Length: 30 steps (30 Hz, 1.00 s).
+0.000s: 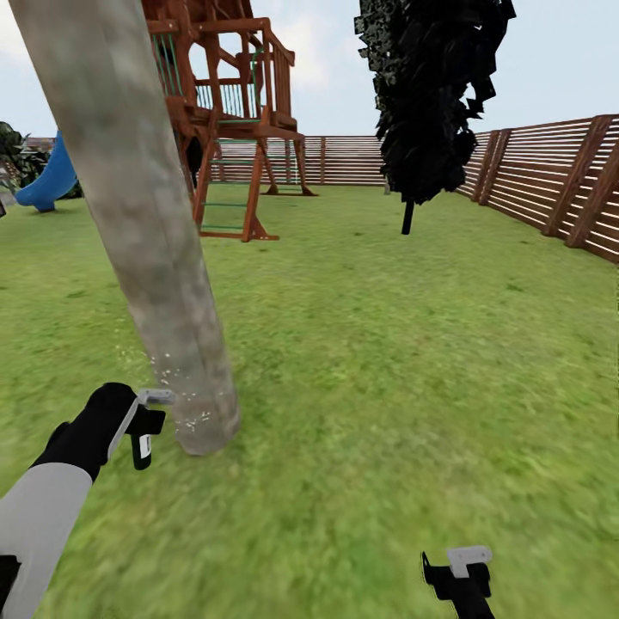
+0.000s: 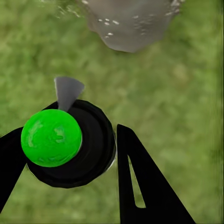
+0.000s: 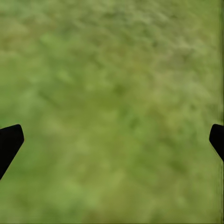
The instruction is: In the garden, pick up the pesticide atomizer on the floor and spray pesticide onto both trees until each tree trunk is fully covered.
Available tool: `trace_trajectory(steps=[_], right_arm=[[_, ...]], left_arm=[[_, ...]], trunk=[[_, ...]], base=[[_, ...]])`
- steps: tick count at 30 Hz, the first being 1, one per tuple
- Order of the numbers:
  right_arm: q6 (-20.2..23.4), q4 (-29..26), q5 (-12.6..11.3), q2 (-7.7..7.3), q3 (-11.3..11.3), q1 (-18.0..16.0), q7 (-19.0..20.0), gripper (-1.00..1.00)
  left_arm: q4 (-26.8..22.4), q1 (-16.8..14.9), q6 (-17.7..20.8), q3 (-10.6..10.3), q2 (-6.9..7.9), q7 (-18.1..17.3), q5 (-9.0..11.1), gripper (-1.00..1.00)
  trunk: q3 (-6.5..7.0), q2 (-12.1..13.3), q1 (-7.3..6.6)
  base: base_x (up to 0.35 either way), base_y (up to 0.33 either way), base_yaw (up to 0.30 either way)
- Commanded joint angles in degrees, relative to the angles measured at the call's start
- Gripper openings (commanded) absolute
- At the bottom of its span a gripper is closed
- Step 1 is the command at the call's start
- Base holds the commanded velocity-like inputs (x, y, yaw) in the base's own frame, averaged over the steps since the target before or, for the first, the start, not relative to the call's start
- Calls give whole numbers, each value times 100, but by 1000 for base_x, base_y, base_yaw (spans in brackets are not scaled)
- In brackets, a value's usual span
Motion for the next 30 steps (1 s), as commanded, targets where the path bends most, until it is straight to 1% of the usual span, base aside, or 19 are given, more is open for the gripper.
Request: trace_trajectory(steps=[1, 7, 10, 15, 20, 21, 22, 24, 30], right_arm=[[-16, 6, 61, 1, -39, -5, -23, 100], [-19, 6, 61, 2, -39, -7, -24, 100], [-18, 8, 61, 2, -39, -6, -24, 100], [-19, 4, 59, 2, -39, -6, -25, 100], [-19, 8, 61, -7, -40, -6, -31, 100], [-17, 9, 61, -7, -39, -8, -31, 100], [-17, 10, 61, -7, -39, -6, -32, 100], [-17, 8, 61, -7, -39, -6, -32, 100], [-18, 8, 61, -7, -39, -5, -32, 100]], left_arm=[[-14, -4, 22, -9, 4, -53, -65, -100], [1, -4, 22, -5, 12, -53, -65, -100], [26, 163, 8, 6, 29, -43, -65, -100], [28, 223, 4, 6, 27, -38, -65, -100], [-47, 225, 6, 24, 4, -44, -56, -100], [-31, 225, 5, 52, 13, -43, -58, -100], [-17, 229, -1, 137, 18, -41, -62, -100], [9, 244, -4, 195, 20, -39, -64, -100], [33, 394, -20, 210, 13, -20, -65, -100]], trunk=[[-5, -2, -1], [-5, -2, -1], [-5, -2, -1], [-5, -2, -1], [-5, -2, -1], [-5, -2, -1], [-5, -2, -1], [-5, -2, -1], [-5, -2, -1]], base=[[0, -275, 1], [0, -275, 30], [92, -271, 265], [197, -224, 244], [235, -189, 19], [88, -245, 1], [36, -263, 0], [13, -271, 0], [1, -275, 220]])
